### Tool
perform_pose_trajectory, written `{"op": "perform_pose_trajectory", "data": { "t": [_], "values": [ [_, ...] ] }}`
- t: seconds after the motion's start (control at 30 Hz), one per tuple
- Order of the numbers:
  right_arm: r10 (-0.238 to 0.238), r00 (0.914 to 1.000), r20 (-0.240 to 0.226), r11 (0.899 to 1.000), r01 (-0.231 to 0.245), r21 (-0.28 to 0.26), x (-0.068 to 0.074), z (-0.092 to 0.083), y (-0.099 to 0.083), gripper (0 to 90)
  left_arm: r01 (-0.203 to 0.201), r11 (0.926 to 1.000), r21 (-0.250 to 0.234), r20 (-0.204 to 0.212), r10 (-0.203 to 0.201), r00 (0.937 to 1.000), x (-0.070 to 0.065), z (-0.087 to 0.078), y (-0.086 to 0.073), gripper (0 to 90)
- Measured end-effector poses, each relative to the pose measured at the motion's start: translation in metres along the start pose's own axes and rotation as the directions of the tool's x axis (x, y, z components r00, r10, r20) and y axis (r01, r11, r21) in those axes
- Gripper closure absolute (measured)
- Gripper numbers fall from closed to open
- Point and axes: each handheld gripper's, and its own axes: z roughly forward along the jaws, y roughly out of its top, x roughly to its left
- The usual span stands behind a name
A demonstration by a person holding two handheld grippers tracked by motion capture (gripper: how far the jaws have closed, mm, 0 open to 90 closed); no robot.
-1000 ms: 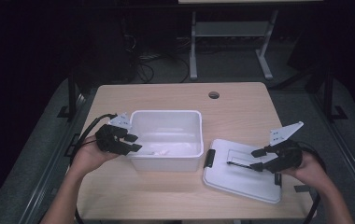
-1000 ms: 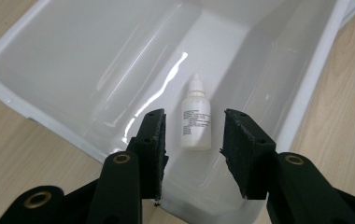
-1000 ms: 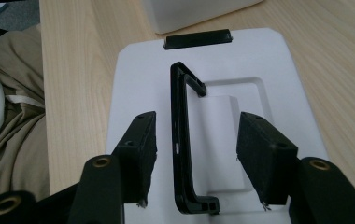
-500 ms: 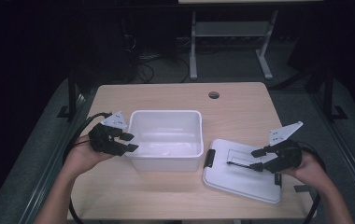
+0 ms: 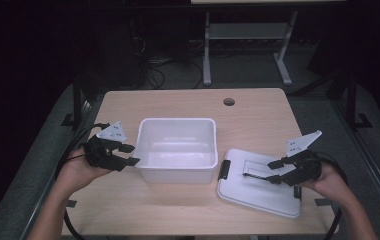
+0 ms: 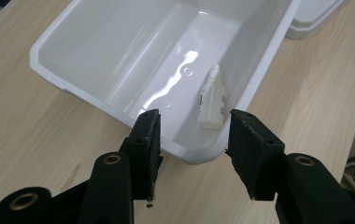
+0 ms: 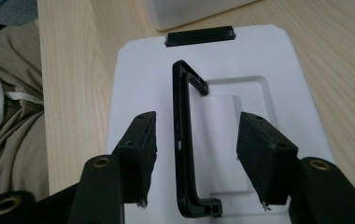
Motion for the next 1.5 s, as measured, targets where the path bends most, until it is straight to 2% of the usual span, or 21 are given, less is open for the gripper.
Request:
{"op": "perform_pose_trajectory", "data": {
  "t": [0.3,0.6,1.03,1.5],
  "values": [
    [-0.005,1.0,-0.001,1.0,0.005,0.003,0.0,0.0,0.001,46.8,0.004,1.0,-0.002,-0.022,-0.004,0.9998,-0.005,-0.011,-0.015,52.4],
    [-0.002,1.0,0.0,1.0,0.002,0.007,0.002,0.001,0.001,46.8,0.014,0.9999,-0.009,-0.031,-0.014,0.9994,-0.008,-0.014,-0.028,51.9],
    [-0.014,0.9999,-0.001,1.0,0.014,0.024,0.002,0.005,0.002,46.9,0.047,0.9988,-0.014,-0.033,-0.047,0.9983,-0.01,-0.011,-0.052,50.2],
    [-0.016,0.9999,-0.001,0.999,0.016,0.033,0.003,0.008,0.003,46.9,0.075,0.997,-0.017,-0.043,-0.076,0.9962,-0.014,0.0,-0.076,45.2]
  ]
}}
